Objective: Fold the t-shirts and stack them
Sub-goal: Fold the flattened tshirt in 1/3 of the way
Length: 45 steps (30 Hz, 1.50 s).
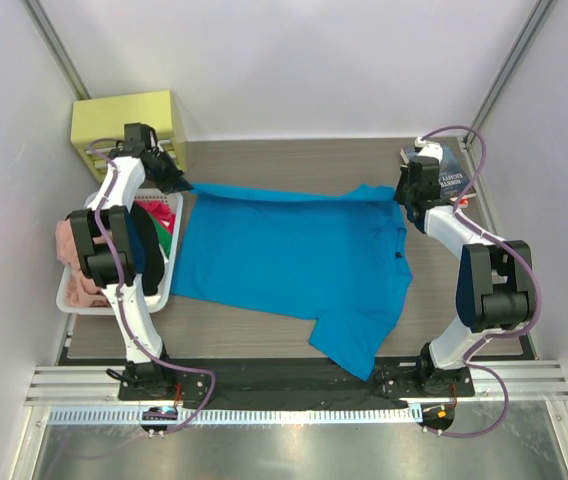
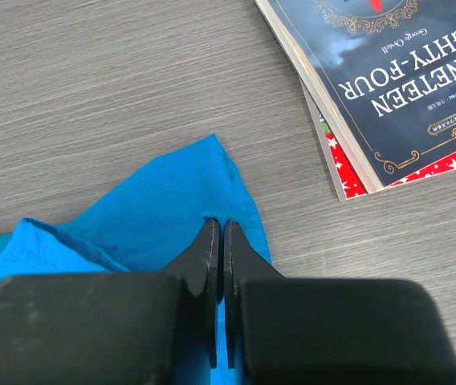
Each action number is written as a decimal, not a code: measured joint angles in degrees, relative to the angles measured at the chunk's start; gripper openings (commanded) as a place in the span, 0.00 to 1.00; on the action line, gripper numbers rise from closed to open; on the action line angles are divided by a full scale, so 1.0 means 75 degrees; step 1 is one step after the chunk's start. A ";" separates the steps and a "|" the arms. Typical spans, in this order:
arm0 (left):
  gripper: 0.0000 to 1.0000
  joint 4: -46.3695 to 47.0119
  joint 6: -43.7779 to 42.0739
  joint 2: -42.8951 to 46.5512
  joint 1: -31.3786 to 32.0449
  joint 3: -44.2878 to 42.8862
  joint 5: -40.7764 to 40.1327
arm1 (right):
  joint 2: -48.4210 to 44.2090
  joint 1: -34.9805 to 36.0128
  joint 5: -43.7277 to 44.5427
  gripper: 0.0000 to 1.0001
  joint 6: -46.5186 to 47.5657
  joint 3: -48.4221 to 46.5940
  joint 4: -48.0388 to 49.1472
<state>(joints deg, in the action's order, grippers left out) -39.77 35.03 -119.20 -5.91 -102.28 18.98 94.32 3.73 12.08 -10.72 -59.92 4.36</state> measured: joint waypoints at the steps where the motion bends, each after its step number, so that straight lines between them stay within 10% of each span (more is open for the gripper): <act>1: 0.00 -0.0020 -0.0020 0.0003 0.0000 0.0000 -0.0012 | 0.0000 0.0000 0.0000 0.01 0.0000 0.0012 0.0000; 34: 0.00 -0.0635 -0.0676 -0.0003 0.0326 -0.0082 -0.0871 | -0.0006 0.0000 0.0067 0.01 0.0009 0.0268 -0.0052; 45: 0.00 -0.0851 -0.0449 -0.0982 0.0326 -0.2381 -0.0635 | 0.1483 0.0000 0.0102 0.01 0.0382 -0.1868 0.0044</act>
<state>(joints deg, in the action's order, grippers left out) -46.15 31.66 -126.56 -3.46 -120.14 14.22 105.45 3.73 12.84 -7.86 -73.93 4.69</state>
